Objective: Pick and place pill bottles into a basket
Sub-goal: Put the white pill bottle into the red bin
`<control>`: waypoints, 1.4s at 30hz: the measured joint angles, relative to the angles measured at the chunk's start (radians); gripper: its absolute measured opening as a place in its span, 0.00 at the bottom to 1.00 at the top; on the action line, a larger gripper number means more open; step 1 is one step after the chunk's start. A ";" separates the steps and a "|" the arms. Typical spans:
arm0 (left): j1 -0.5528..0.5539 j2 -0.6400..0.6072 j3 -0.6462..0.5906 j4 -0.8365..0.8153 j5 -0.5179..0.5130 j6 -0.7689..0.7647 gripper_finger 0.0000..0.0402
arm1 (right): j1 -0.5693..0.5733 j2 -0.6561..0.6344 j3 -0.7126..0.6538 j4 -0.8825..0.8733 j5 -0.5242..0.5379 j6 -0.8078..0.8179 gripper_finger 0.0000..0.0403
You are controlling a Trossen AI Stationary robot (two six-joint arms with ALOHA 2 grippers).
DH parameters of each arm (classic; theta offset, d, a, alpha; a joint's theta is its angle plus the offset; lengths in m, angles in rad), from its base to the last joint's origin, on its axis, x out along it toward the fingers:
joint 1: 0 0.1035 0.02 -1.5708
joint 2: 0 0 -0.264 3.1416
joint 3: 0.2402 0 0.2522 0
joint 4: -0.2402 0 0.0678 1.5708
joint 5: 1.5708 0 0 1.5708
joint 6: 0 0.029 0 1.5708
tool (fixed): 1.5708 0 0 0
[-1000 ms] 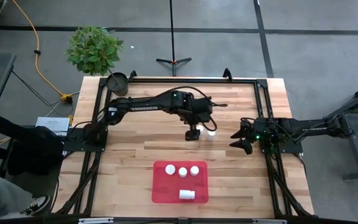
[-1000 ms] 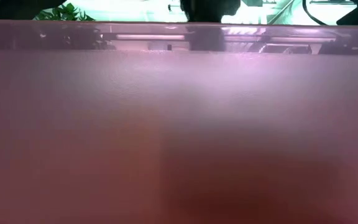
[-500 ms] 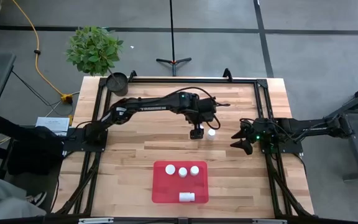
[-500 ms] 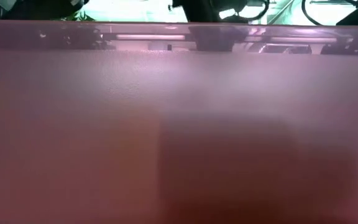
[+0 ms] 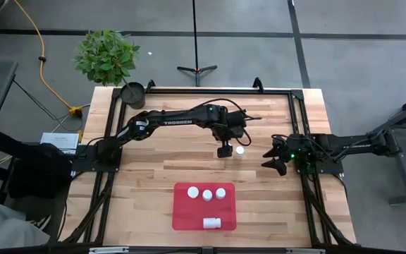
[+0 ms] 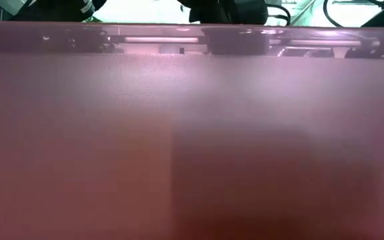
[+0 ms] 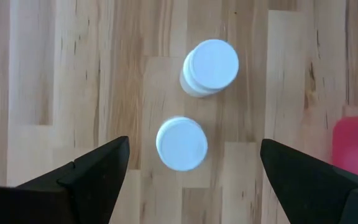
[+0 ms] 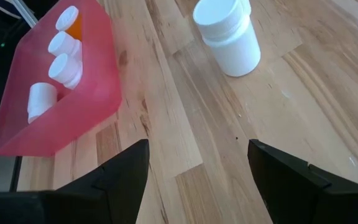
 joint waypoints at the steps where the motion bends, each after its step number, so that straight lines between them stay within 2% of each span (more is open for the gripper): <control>1: 0.000 0.000 0.000 0.004 0.000 0.000 0.99 | 0.000 0.000 0.000 0.000 0.000 0.000 0.65; 13: 0.012 0.053 -0.003 0.003 0.027 -0.005 0.99 | 0.000 0.000 0.000 0.000 0.001 0.001 0.65; 16: 0.013 0.058 0.003 0.046 0.039 -0.007 0.99 | 0.000 -0.001 0.000 -0.009 0.000 0.007 0.65; 30: 0.021 0.101 -0.001 -0.021 0.063 0.016 0.99 | 0.000 -0.001 0.000 -0.009 0.000 0.008 0.65; 42: 0.019 0.110 0.001 0.022 0.072 0.016 0.99 | 0.000 -0.001 0.000 -0.015 0.000 0.006 0.65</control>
